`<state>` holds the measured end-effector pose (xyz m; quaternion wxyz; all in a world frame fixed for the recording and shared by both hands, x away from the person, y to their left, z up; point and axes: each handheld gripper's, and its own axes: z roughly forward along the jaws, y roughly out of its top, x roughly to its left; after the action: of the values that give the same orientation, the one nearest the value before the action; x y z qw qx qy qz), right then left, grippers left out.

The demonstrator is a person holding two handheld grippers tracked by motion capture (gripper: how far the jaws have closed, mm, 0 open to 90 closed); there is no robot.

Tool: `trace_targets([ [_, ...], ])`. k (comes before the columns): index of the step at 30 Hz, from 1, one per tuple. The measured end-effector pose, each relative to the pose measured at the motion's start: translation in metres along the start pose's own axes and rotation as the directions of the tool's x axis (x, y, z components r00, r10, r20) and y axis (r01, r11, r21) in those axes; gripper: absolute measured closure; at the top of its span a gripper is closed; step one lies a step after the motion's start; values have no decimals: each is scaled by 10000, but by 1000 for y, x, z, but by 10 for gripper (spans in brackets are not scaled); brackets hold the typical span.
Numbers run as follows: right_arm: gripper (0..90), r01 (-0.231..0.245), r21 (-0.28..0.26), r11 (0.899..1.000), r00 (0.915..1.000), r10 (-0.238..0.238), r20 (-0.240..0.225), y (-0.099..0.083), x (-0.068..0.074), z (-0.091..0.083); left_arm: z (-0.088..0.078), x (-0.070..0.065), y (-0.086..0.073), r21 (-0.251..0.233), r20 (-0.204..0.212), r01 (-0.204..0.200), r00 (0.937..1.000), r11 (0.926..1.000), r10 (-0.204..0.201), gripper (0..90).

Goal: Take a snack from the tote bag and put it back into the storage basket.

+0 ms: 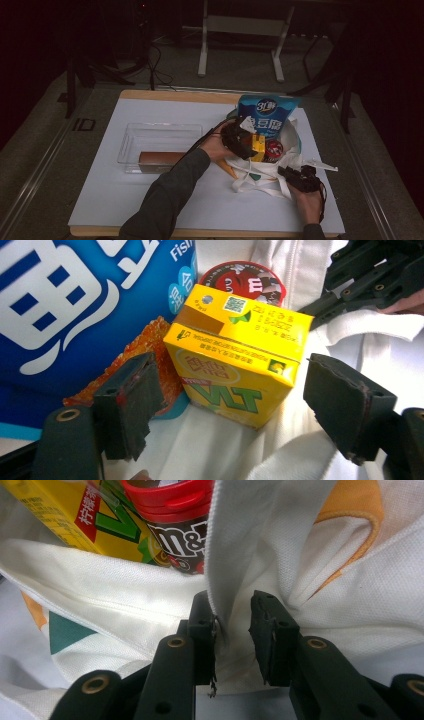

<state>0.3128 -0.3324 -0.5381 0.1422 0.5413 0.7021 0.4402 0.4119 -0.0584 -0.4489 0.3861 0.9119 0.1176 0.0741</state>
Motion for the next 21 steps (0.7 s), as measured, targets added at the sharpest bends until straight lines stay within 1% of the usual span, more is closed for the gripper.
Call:
trace_targets([
  [2,714,5,3,10000,10000,-5,13,0,0,0,2,1,0,15,-15,46,10000,10000,-46,221],
  [4,714,2,-1,10000,10000,-2,5,0,0,0,5,2,0,-6,134,134,9998,9999,-134,218],
  [9,714,4,-2,10000,10000,-4,-2,0,0,0,12,2,4,106,98,-7,10000,9999,6,188],
  [13,714,-9,-10,10000,10000,9,-21,0,0,0,18,4,8,192,204,-130,9997,9997,126,173],
  [15,714,-8,-9,10000,10000,8,-21,0,0,0,20,4,9,177,280,-81,9996,9998,76,165],
  [16,714,-13,-14,10000,10000,13,-28,0,0,0,24,4,11,214,480,-157,9987,9996,147,163],
  [18,714,-34,-6,10000,10000,34,-35,0,0,0,28,3,12,185,545,-184,9984,9997,174,168],
  [21,714,-67,12,10000,10000,67,-39,0,0,0,34,2,13,187,531,-244,9983,9995,234,166],
])
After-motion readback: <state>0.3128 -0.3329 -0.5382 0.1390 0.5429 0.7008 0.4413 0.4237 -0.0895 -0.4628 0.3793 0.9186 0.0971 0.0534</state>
